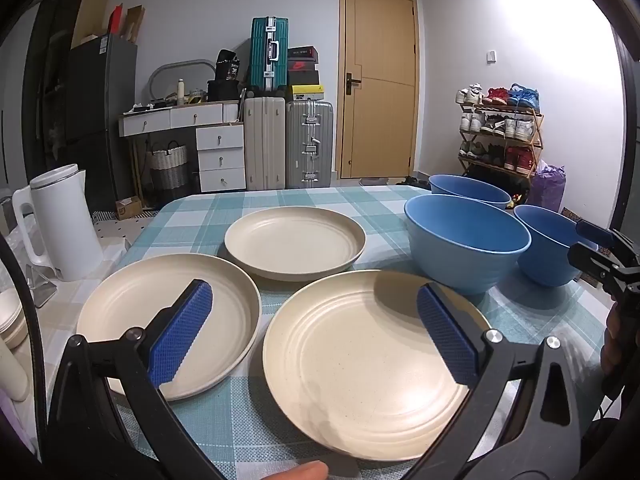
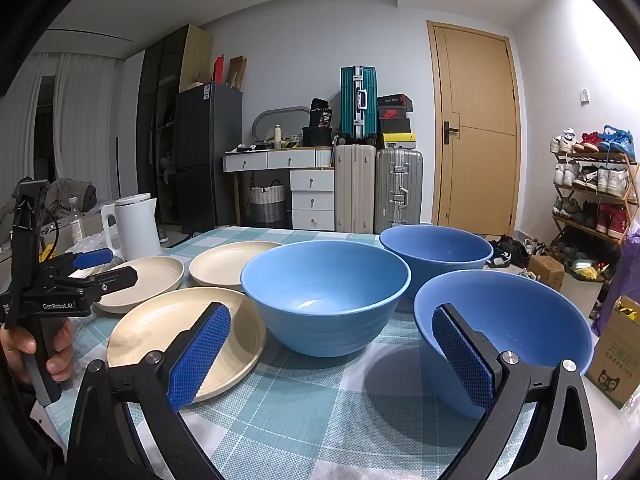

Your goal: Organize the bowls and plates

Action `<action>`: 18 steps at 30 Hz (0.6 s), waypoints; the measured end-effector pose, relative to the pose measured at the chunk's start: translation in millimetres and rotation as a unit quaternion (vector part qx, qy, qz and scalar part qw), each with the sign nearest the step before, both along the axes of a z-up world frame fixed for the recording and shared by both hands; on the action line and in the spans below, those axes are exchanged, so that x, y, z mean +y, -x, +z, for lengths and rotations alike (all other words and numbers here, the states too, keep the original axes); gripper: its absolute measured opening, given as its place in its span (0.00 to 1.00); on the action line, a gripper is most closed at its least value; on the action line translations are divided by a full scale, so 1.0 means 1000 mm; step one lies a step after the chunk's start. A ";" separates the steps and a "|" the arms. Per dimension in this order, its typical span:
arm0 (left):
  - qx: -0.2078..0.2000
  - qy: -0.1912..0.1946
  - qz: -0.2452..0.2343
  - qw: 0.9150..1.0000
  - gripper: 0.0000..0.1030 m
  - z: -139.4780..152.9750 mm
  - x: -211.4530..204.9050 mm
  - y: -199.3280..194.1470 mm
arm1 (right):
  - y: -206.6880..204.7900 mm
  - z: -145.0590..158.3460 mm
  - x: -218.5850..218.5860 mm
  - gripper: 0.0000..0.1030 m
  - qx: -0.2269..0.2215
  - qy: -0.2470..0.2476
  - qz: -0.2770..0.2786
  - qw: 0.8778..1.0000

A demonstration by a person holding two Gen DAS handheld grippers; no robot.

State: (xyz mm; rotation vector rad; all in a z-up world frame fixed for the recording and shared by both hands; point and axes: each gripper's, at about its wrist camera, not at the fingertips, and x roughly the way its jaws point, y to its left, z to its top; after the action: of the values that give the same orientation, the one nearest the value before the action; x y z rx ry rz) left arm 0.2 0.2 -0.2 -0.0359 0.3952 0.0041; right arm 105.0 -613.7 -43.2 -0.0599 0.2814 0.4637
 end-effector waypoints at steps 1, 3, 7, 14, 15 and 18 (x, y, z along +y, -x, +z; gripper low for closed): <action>0.001 0.000 0.000 1.000 0.99 0.000 0.000 0.000 | 0.000 0.000 0.000 1.00 -0.003 0.002 0.000 1.000; 0.001 -0.001 0.000 1.000 0.99 0.000 0.001 -0.001 | 0.000 0.000 0.000 1.00 0.000 0.002 0.000 1.000; 0.004 -0.001 -0.001 1.000 0.99 0.000 0.003 -0.004 | 0.000 0.000 0.000 1.00 0.001 0.001 0.000 1.000; -0.003 -0.003 0.000 1.000 0.99 0.000 0.000 0.001 | 0.000 0.000 0.000 1.00 0.001 0.001 0.000 1.000; -0.003 -0.003 0.000 1.000 0.99 0.000 0.000 0.001 | 0.000 0.000 0.001 1.00 0.001 0.001 0.000 1.000; -0.003 -0.003 0.001 1.000 0.99 0.000 -0.001 0.002 | 0.000 0.000 0.000 1.00 0.001 0.001 0.000 1.000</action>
State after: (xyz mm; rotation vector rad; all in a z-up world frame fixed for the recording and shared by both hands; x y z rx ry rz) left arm -1.4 -0.6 0.2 -0.0304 0.3886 0.0062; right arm 104.9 -613.2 -43.2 -0.0614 0.2842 0.4634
